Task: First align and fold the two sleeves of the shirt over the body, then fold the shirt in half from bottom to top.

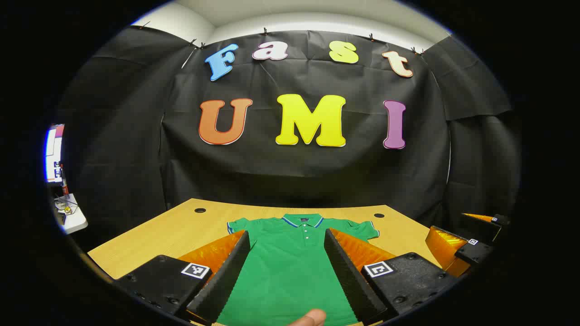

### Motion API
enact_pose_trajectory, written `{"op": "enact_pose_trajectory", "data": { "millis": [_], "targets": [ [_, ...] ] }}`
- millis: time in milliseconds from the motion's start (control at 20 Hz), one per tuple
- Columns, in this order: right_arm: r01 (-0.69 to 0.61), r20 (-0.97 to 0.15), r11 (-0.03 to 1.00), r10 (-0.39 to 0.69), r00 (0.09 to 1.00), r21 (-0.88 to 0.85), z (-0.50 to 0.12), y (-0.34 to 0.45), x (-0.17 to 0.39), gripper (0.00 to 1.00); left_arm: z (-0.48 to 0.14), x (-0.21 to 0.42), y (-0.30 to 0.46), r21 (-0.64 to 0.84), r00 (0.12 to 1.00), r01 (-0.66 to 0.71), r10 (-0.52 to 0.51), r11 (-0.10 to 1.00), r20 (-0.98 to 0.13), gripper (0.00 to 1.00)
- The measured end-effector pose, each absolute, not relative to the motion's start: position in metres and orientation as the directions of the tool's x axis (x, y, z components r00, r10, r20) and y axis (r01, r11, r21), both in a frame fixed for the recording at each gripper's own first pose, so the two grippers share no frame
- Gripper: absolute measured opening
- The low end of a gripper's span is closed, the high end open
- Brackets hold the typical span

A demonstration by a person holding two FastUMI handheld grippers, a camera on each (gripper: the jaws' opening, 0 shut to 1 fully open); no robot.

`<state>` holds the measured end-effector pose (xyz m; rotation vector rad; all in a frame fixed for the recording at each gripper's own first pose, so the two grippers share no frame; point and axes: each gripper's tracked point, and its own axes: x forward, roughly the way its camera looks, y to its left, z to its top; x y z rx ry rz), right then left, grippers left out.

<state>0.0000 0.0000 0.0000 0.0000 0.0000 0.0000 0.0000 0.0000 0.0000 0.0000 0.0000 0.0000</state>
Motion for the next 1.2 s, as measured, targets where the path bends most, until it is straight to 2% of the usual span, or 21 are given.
{"op": "enact_pose_trajectory", "data": {
  "millis": [150, 1200],
  "targets": [
    [0.008, 0.007, 1.0, -0.008, 1.0, -0.008, 0.004, -0.004, 0.001, 0.96, -0.001, 0.002, -0.002, 0.001, 1.0, 0.003, -0.003, 1.0, 0.0, 1.0],
    [0.031, -0.011, 0.999, -0.031, 0.999, -0.014, 0.002, -0.018, 0.022, 0.95, -0.005, 0.008, 0.0, 0.01, 1.0, 0.004, -0.004, 1.0, -0.007, 1.0]
  ]
}}
